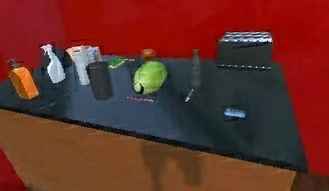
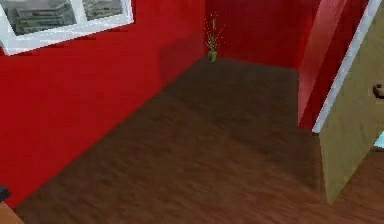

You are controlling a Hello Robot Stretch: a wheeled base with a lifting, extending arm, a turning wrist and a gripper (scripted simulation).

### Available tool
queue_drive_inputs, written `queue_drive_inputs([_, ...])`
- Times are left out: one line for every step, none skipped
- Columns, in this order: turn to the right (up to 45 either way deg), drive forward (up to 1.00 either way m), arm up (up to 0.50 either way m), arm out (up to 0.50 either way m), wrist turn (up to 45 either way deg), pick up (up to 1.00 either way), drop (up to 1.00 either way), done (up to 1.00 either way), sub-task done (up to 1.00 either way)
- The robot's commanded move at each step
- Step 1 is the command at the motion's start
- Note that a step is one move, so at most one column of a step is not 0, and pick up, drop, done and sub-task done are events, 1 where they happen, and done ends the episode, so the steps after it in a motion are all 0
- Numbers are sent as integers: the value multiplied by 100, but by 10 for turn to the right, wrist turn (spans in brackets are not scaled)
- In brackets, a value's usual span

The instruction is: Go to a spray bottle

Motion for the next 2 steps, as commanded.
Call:
queue_drive_inputs([-270,0,0,0,0,0,0,0,0])
queue_drive_inputs([0,0,0,0,0,0,0,100,0])
